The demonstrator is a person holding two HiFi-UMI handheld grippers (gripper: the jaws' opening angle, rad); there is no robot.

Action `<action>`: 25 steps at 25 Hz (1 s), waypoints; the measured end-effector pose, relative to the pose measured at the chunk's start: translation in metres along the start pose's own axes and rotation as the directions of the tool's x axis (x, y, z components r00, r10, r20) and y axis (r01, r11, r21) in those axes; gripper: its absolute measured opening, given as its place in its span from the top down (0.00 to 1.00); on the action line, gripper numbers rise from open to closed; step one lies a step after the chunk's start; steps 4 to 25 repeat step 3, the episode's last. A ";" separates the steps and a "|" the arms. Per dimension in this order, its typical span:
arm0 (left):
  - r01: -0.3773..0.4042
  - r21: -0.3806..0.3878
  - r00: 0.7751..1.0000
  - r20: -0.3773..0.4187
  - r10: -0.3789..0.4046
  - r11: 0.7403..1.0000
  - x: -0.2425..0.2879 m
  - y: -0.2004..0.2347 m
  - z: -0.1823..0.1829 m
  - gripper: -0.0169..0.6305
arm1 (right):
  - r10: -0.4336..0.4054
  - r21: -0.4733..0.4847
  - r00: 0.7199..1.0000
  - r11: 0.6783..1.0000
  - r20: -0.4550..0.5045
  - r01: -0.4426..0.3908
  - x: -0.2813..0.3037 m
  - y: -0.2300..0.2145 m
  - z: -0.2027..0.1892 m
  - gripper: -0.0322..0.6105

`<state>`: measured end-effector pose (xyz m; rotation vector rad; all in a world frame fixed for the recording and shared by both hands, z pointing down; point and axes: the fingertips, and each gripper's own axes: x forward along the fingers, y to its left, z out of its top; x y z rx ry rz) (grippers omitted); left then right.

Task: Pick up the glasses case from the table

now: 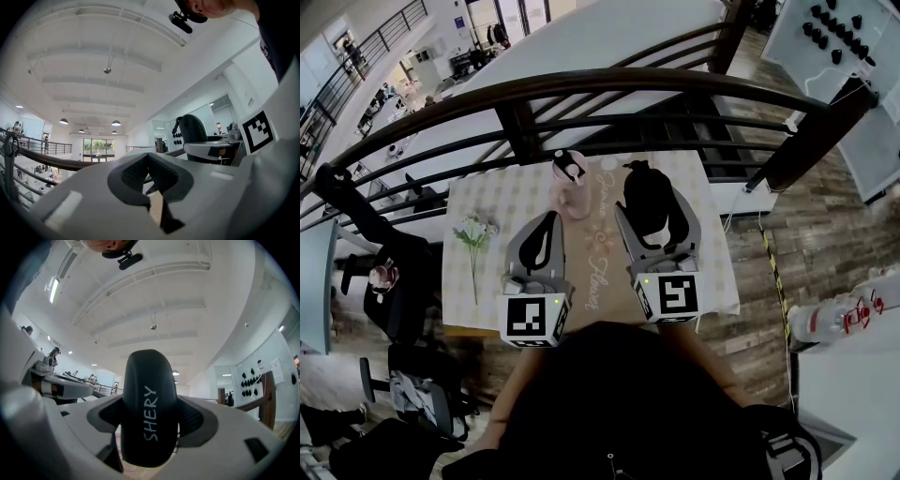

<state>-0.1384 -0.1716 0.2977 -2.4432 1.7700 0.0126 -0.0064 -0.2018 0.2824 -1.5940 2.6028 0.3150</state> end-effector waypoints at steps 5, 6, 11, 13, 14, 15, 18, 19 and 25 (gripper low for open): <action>0.001 0.001 1.000 0.000 -0.001 1.000 -0.001 -0.003 0.000 0.96 | 0.005 -0.012 1.000 1.000 -0.006 -0.005 -0.003 0.000 0.001 0.41; 0.001 0.001 1.000 0.000 -0.001 1.000 -0.001 -0.003 0.000 0.96 | 0.005 -0.012 1.000 1.000 -0.006 -0.005 -0.003 0.000 0.001 0.41; 0.001 0.001 1.000 0.000 -0.001 1.000 -0.001 -0.003 0.000 0.96 | 0.005 -0.012 1.000 1.000 -0.006 -0.005 -0.003 0.000 0.001 0.41; 0.001 0.001 1.000 0.000 -0.001 1.000 -0.001 -0.003 0.000 0.96 | 0.005 -0.012 1.000 1.000 -0.006 -0.005 -0.003 0.000 0.001 0.41; 0.001 0.001 1.000 0.000 -0.001 1.000 -0.001 -0.003 0.000 0.96 | 0.005 -0.012 1.000 1.000 -0.006 -0.005 -0.003 0.000 0.001 0.41; 0.001 0.001 1.000 0.000 -0.001 1.000 -0.001 -0.003 0.000 0.96 | 0.005 -0.012 1.000 1.000 -0.006 -0.005 -0.003 0.000 0.001 0.41; 0.001 0.001 1.000 0.000 -0.001 1.000 -0.001 -0.003 0.000 0.96 | 0.005 -0.012 1.000 1.000 -0.006 -0.005 -0.003 0.000 0.001 0.41; 0.001 0.001 1.000 0.000 -0.001 1.000 -0.001 -0.003 0.000 0.96 | 0.005 -0.012 1.000 1.000 -0.006 -0.005 -0.003 0.000 0.001 0.41; 0.001 0.001 1.000 0.000 -0.001 1.000 -0.001 -0.003 0.000 0.96 | 0.005 -0.012 1.000 1.000 -0.006 -0.005 -0.003 0.000 0.001 0.41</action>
